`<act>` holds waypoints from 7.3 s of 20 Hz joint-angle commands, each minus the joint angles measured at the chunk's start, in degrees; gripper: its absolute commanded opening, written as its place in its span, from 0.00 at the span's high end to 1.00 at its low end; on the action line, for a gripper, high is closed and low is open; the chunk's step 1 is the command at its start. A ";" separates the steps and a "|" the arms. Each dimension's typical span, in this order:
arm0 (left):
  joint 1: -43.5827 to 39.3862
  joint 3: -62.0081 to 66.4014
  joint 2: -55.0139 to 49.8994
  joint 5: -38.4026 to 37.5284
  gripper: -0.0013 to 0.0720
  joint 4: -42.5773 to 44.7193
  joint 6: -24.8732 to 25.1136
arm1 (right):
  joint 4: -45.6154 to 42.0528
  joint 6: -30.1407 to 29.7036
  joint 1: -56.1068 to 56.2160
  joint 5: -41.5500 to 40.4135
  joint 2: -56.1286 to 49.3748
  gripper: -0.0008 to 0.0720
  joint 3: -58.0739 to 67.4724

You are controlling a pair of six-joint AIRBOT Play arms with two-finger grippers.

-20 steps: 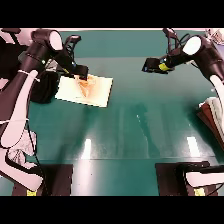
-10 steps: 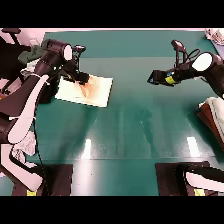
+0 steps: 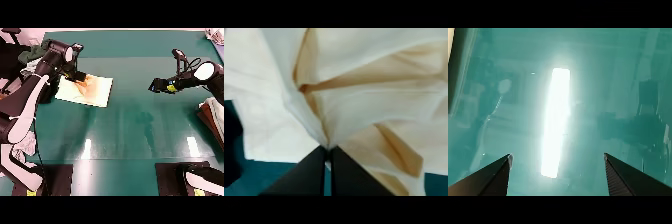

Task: Fold the shirts.

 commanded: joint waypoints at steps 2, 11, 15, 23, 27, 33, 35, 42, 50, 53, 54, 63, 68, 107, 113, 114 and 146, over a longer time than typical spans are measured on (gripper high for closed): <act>4.13 0.02 0.87 -3.43 0.95 3.19 -0.15 | 0.85 -0.02 0.07 1.49 0.26 0.09 -0.44; 12.33 -0.04 0.13 5.79 0.10 0.24 -3.19 | 8.81 -2.56 5.31 2.86 0.13 0.09 -0.44; 15.78 -0.02 0.04 3.43 0.07 -0.61 -4.90 | 8.85 -3.10 10.14 2.89 -2.34 0.09 -0.42; 10.49 -1.88 -0.09 5.18 0.07 -23.54 7.37 | 9.25 -1.64 15.43 -2.29 -9.31 0.09 -0.42; 6.84 -2.16 -1.62 9.22 0.07 -23.87 9.57 | 10.62 -1.66 14.29 -1.49 -9.27 0.09 -0.42; 5.84 -2.23 -2.71 15.10 0.53 -22.32 9.53 | 11.96 -1.73 14.19 -1.77 -9.27 0.09 -0.42; 5.84 -2.03 -2.71 17.94 0.95 -19.04 9.55 | 11.98 -1.73 14.19 -1.49 -9.27 0.11 -0.42; 7.04 0.74 -2.71 20.79 0.95 0.22 1.60 | 11.98 -1.73 14.21 -0.52 -9.27 0.11 -0.42; 10.23 0.76 -3.28 34.77 0.03 1.09 -3.28 | 14.49 -1.79 15.02 -1.05 -9.29 0.11 -0.42; 10.25 0.83 -3.13 29.64 0.03 1.36 -3.32 | 14.95 -1.77 16.57 -5.60 -9.35 0.10 -0.44; 10.25 0.85 -2.84 26.12 0.03 1.33 -4.02 | 15.10 -1.77 16.92 -8.07 -9.53 0.10 -0.44; 10.23 -0.74 8.33 9.86 0.03 0.66 -8.44 | 50.38 -24.79 13.99 -23.58 -25.99 0.02 -0.42; 10.23 -10.40 19.91 8.92 0.04 0.24 -8.39 | 66.05 -39.63 16.22 -24.28 -34.53 0.02 3.52; 1.18 -28.79 45.59 -3.56 0.03 -24.02 -9.92 | 17.90 3.61 -62.36 31.98 -11.23 0.97 54.14; 1.18 -28.79 45.57 -3.50 0.03 -24.00 -9.86 | 17.38 3.15 -69.35 36.24 -8.15 0.97 47.69; 1.18 -28.76 45.57 -3.50 0.03 -24.00 -9.84 | 16.85 3.85 -70.38 36.65 -7.26 0.97 46.29; 1.20 -28.76 45.57 -0.11 0.03 -23.80 -9.49 | -31.58 25.97 -45.72 44.68 -23.45 0.64 45.11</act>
